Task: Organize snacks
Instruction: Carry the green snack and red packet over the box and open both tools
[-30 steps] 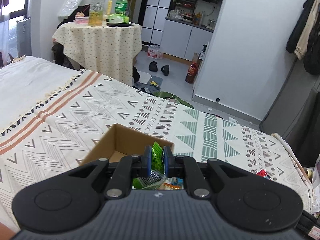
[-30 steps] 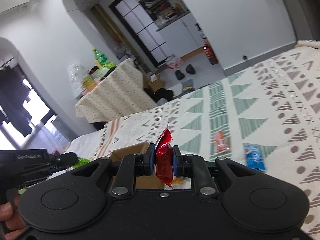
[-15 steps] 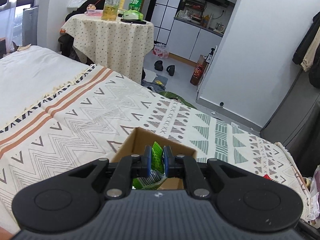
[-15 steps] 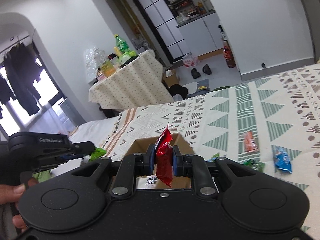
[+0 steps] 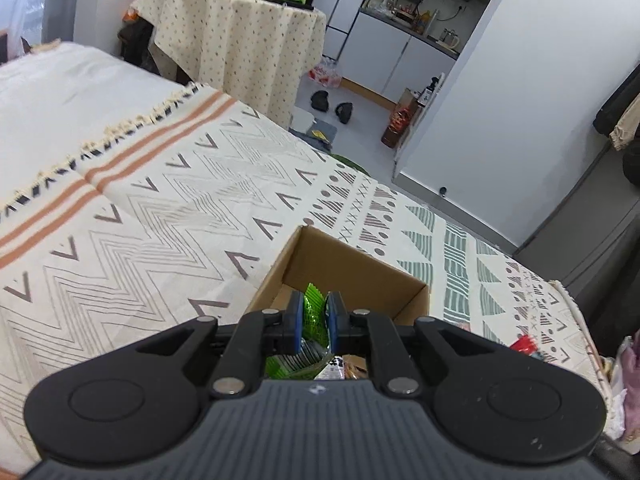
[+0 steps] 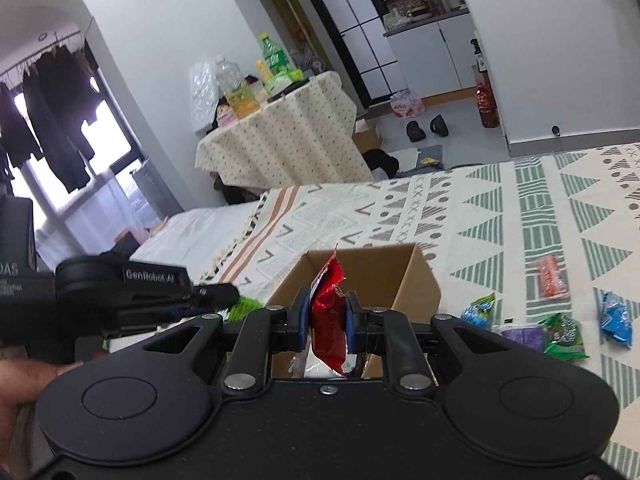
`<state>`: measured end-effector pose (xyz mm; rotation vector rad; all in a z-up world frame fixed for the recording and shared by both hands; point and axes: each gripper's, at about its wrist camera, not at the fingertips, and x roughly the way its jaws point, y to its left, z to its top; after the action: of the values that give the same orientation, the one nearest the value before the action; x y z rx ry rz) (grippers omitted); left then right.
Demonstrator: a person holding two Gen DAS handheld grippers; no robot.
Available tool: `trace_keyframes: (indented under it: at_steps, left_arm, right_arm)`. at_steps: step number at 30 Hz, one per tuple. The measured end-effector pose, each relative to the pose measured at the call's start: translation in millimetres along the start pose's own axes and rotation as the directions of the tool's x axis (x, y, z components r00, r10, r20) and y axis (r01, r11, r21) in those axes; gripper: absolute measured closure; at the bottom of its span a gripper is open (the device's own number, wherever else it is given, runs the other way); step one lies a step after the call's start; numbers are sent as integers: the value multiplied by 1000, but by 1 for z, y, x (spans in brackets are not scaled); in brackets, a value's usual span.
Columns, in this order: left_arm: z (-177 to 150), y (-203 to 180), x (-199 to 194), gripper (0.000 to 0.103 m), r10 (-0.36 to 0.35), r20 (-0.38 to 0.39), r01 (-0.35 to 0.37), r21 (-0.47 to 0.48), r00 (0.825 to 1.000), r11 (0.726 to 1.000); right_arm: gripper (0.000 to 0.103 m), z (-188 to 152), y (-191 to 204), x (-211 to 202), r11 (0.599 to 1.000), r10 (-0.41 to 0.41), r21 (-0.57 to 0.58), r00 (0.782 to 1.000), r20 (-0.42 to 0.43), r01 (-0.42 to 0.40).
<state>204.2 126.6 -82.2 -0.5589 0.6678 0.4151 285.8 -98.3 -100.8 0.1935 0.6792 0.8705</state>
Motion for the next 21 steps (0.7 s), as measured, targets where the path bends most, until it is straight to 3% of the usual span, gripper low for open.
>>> trace_keyframes:
  at_steps: [4,6,8,11,16,21]
  left_arm:
    - [1,5,8,85,19,-36,-19,-3,999,1000]
    - [1,7,10,79,27,-50,-27,-1,998,1000]
    - [1,8,10,57,32,-60,-32,5,998,999]
    - [-1,6,6,34,46,-47,-45,20,998,999]
    - [-2,-5,-3,24,45,-26,-44,54,999,998]
    - [-5,-22,-12,18,39,-14,-38,80,999,996]
  right_arm:
    - [85,-6,9,10,1000,6,-31,1000,-31,-7]
    - [80,-8,15,14,999,0,-41,999,-52,-3]
    - [64,-9,18,14,999,-6,-44,998,-55,4]
    - [62,-9,17,10,999,-23,-44,998,-51,21]
    - [50,-3,0,-4,998,-62,12,997,-37,62]
    - [47,4,-26,-24,992,-104,76,994,-23,105]
